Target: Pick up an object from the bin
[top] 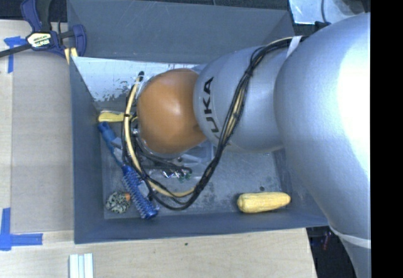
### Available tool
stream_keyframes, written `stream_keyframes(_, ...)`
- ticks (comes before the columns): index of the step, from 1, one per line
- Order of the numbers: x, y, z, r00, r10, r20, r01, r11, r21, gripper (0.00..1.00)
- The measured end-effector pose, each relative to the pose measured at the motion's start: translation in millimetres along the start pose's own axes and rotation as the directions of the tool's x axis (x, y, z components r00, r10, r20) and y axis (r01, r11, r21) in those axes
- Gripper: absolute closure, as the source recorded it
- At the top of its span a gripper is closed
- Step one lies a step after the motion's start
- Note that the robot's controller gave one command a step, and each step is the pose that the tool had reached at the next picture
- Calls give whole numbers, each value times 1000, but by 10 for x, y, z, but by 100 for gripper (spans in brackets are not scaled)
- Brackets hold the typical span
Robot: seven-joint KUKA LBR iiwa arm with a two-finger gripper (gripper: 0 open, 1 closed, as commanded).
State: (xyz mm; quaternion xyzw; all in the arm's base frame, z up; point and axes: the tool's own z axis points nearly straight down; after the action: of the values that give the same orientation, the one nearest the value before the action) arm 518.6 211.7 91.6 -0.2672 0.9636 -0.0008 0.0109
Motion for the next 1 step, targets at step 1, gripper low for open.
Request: stream_keyframes(1, 178, 37, 96, 906, -422, 9, 422, 906, 1, 0)
